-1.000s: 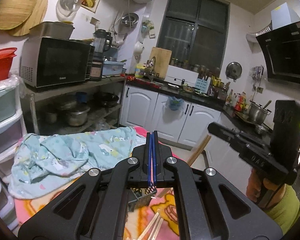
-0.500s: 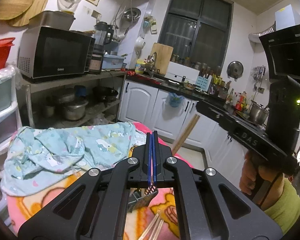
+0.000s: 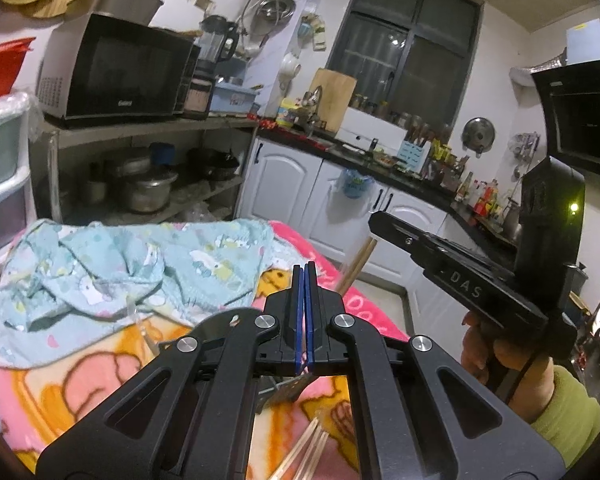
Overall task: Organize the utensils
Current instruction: 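Open the left tool into the caddy while the right tool releases its chopstick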
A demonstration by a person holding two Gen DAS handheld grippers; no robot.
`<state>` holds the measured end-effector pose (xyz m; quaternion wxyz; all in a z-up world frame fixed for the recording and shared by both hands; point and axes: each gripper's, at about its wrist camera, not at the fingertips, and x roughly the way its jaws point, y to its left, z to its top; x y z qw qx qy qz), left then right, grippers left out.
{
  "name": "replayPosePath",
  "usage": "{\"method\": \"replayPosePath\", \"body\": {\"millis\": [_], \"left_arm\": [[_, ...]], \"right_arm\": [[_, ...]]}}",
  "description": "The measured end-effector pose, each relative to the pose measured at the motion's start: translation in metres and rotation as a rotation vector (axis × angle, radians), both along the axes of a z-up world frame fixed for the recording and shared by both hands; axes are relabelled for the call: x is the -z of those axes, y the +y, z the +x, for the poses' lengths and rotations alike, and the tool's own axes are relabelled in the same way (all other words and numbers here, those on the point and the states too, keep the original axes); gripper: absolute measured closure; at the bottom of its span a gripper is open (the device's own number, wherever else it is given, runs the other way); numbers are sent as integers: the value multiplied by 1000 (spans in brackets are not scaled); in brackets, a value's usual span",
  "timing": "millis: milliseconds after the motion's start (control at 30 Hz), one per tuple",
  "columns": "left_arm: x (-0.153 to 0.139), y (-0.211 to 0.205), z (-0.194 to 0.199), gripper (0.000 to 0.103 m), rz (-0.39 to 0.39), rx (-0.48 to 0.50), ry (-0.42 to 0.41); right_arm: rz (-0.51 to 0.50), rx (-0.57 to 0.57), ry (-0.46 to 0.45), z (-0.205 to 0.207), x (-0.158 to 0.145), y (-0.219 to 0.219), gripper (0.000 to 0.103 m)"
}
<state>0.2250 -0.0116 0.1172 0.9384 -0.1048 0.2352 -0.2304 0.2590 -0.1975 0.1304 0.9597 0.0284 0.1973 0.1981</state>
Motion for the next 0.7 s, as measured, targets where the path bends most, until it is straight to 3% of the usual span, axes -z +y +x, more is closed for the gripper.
{"method": "replayPosePath", "body": {"millis": [33,67,133,200,467,700], "left_arm": [[4,1,1,101,4,-9,10],[7,3,0,92,2,-18,17],[10,7,-2,74,-2,-29,28],[12,9,-6,66,7,-43,25],[9,27,-34,13,-7,-105,-21],[5,31,-54,11,-20,-135,-44]], "right_arm": [[2,-2,12,1,3,-1,77],[4,0,22,1,5,-2,56],[10,14,20,-1,10,-7,54],[13,18,24,-4,12,-12,53],[41,34,13,-29,19,-36,40],[49,38,28,-50,24,-51,31]]}}
